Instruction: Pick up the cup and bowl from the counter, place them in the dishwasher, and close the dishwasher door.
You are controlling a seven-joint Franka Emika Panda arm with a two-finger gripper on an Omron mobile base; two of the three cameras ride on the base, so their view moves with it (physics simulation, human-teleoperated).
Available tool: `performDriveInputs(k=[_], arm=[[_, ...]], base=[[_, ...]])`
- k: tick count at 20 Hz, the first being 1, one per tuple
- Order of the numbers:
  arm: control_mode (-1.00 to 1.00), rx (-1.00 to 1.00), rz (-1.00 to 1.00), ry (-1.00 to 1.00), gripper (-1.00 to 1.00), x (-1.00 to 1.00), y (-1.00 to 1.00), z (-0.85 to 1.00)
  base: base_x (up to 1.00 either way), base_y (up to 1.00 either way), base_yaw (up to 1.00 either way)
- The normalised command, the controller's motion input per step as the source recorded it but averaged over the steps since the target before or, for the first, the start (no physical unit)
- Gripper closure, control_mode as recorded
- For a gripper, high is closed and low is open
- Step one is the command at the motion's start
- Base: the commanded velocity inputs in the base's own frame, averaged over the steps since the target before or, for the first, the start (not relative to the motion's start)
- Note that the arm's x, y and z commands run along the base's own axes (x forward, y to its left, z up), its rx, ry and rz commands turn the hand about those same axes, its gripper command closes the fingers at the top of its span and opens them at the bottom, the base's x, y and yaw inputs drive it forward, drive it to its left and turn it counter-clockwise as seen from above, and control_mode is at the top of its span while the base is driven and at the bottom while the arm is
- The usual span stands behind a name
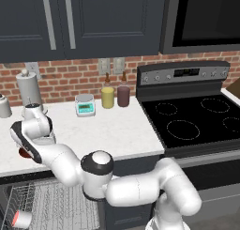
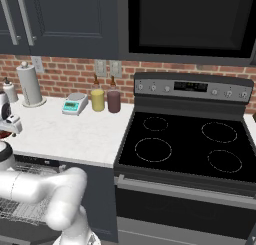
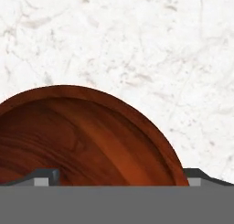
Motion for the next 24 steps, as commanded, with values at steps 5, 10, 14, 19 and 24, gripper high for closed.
performDriveInputs(k=[5,10,14,19,24], arm=[[-1.00,0.00,0.05,0.13,-1.00,0.15,0.20,-0.06],[-1.00,0.00,0.04,0.12,1.00,0.16,0.34,-0.13],[-1.00,0.00,0.04,0.08,1.00,0.12,0.24,-0.06],[-1.00,0.00,0.01,0.00,1.00,-0.06,0.07,0.00],[-1.00,0.00,0.00,-0.08,1.00,-0.55,-0.05,0.23]], base=[[0.00,0.00,0.00],[0.00,0.00,0.00],[0.00,0.00,0.00],[0.00,0.00,0.00],[0.00,0.00,0.00]])
